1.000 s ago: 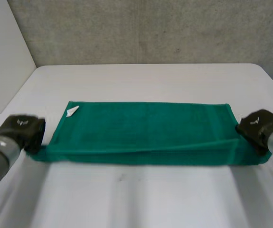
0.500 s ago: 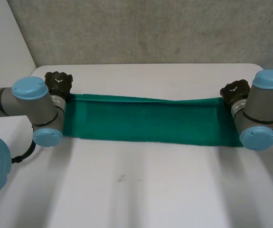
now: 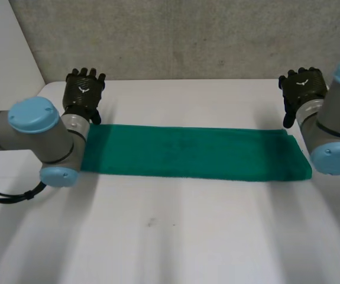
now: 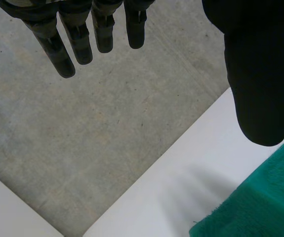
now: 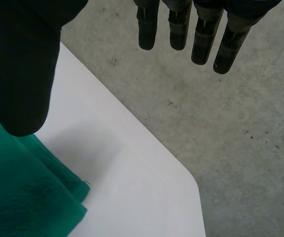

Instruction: Fold the towel.

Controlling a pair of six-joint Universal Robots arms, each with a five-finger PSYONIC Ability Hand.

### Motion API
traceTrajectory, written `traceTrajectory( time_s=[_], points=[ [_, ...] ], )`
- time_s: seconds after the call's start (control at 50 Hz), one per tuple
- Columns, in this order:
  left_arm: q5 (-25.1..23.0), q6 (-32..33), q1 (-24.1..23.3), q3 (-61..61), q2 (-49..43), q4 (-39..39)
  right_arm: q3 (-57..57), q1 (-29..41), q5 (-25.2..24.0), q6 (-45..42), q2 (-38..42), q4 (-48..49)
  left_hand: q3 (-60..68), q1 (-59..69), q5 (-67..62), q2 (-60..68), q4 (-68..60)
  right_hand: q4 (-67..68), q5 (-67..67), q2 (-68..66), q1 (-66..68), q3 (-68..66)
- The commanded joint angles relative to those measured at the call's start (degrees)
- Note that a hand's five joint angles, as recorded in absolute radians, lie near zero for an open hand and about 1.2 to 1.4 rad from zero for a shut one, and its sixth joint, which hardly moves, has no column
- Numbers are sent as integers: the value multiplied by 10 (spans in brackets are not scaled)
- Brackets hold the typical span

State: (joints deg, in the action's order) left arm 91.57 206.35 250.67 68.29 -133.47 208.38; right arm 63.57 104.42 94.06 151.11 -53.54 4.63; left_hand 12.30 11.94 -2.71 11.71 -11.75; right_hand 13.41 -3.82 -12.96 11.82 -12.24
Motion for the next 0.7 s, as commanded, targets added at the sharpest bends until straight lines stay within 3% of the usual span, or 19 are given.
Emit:
traceTrajectory(
  time_s=[0.02, 0.06, 0.2, 0.48, 0.56, 0.6, 0.62, 0.64, 0.7],
  points=[
    [1, -5, 4, 118, 84, -5, 110, -4, -45, 6, -78, -23, -23, -19, 27, -17, 18, -34, 38, 30, -18, 22],
    [1, -5, 4, 135, 95, -5, 157, -27, -74, 8, -96, -51, -23, -19, 27, -17, 18, -34, 38, 30, -18, 22],
    [-3, -41, 4, 277, 174, -5, 221, -54, -108, 26, -97, -65, -23, -19, 27, -17, 18, 25, -21, -30, 41, -37],
    [-2, -97, 13, 325, 205, -7, 223, -106, -140, 30, -18, -4, -23, -19, 27, -17, 18, 229, -225, -234, 245, -241],
    [-2, -97, 13, 328, 205, -7, 210, -122, -142, 31, -3, -3, -23, -19, 27, -17, 18, 317, -312, -321, 332, -328],
    [-2, -97, 13, 328, 205, -7, 204, -128, -142, 30, 10, -3, -23, -19, 27, -17, 18, 474, -470, -478, 490, -485],
    [-2, -97, 13, 328, 205, -6, 202, -131, -138, 29, 14, -2, -23, -19, 27, -17, 18, 625, -620, -629, 640, -636],
    [-2, -97, 13, 328, 205, -7, 200, -139, -134, 31, 18, 4, -23, -19, 27, -17, 18, 665, -661, -670, 681, -677],
    [-1, -97, 12, 329, 205, -7, 203, -152, -123, 27, 16, 28, -23, -19, 27, -17, 18, 666, -662, -670, 682, -678]
  ],
)
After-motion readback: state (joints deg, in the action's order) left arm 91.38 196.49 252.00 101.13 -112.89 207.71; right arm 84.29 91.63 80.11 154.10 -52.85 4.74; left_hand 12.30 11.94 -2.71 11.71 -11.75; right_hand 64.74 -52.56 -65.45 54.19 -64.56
